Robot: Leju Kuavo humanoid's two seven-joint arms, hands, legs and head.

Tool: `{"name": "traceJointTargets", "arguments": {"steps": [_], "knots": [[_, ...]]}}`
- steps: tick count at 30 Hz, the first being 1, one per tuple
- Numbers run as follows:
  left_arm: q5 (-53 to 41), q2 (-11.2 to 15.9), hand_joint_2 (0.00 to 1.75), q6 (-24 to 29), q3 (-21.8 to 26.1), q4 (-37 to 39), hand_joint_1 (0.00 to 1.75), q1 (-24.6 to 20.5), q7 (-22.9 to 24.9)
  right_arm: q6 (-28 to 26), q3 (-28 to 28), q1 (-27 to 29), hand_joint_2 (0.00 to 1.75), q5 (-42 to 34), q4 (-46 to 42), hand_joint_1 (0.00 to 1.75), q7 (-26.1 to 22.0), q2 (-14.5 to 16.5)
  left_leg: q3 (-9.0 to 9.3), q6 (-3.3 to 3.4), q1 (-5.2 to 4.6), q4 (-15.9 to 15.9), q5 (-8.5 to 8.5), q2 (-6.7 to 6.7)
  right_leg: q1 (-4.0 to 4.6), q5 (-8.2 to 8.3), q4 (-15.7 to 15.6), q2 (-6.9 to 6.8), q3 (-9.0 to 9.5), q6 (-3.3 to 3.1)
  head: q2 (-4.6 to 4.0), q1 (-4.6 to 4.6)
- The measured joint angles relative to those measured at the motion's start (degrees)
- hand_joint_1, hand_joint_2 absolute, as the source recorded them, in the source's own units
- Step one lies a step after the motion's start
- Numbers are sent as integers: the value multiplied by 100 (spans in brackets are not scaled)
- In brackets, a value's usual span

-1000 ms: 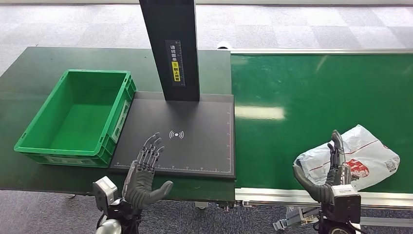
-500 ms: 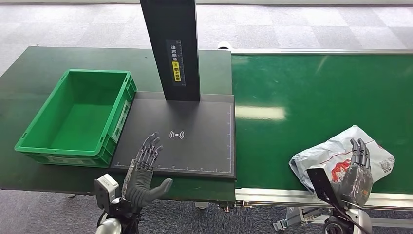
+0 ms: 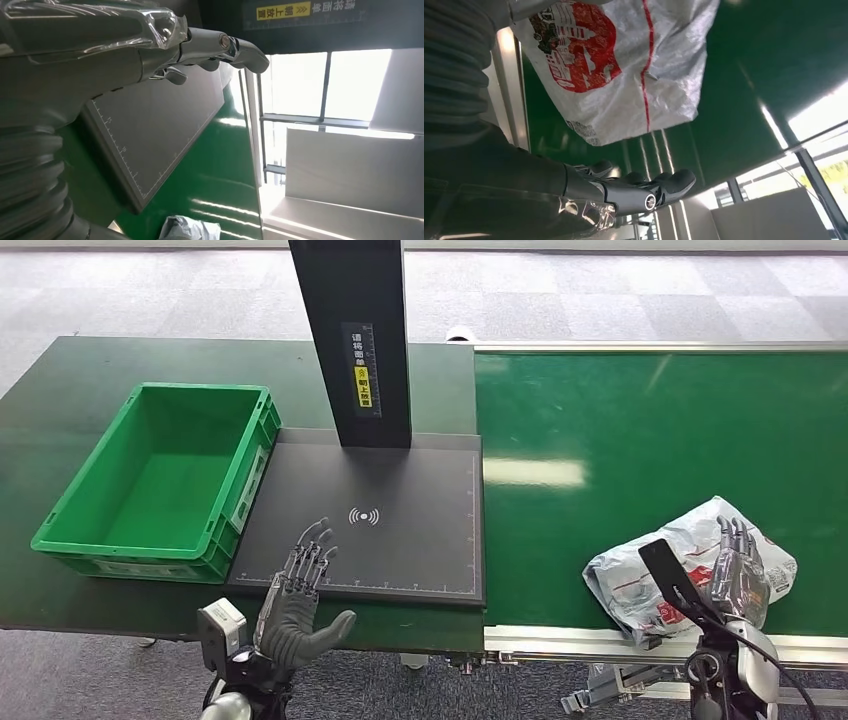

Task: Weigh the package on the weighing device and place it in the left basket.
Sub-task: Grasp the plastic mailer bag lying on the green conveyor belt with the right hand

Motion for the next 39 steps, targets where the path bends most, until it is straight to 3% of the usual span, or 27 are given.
{"name": "traceJointTargets", "arguments": {"steps": [7,19,22,25,26,29,30,33,39], "knots": [[-4,39,175,105,-26,14,0,-59,16,421,158,-1025,175,256,1922,0,71,-617,-2,3,0,0,2,-6,-1,3,1,-3,-5,2,0,-2],[-172,87,175,315,-33,21,0,-94,-1,563,423,-1644,175,465,2894,0,45,-839,-8,4,-3,-1,3,1,-4,4,2,0,-7,5,0,-2],[-105,138,175,314,-45,41,0,-118,-29,907,616,-2102,175,603,3186,0,158,-912,-4,8,-3,1,7,2,-4,7,2,0,-8,5,0,-2],[20,178,175,296,-72,111,0,-168,-73,1718,775,-2512,175,646,3498,0,518,-998,-2,10,-3,2,10,-5,-4,7,1,-5,-7,6,0,-2],[47,191,175,297,-93,165,0,-205,-88,2103,816,-2597,175,650,3592,36,649,-1029,-3,10,-3,2,10,-8,-4,7,1,-8,-7,6,0,-1],[107,211,175,349,-177,407,0,-353,-144,3137,946,-2707,175,672,3796,167,812,-1110,-7,10,-2,2,9,-10,-3,7,2,-10,-6,6,0,-2],[132,212,175,380,-203,486,0,-400,-157,3358,983,-2735,175,662,3843,175,793,-1130,-6,10,-2,2,9,-7,-3,6,2,-8,-6,6,0,-1],[180,213,175,453,-268,644,0,-500,-168,3738,1028,-2848,175,578,3954,175,798,-1186,-2,10,-3,2,7,-2,-3,6,1,-2,-6,7,0,1],[212,215,175,485,-337,790,0,-547,-160,3926,1027,-2951,175,455,4055,175,917,-1240,1,10,-2,2,7,-4,-3,5,1,-4,-2,8,0,-2]]}}
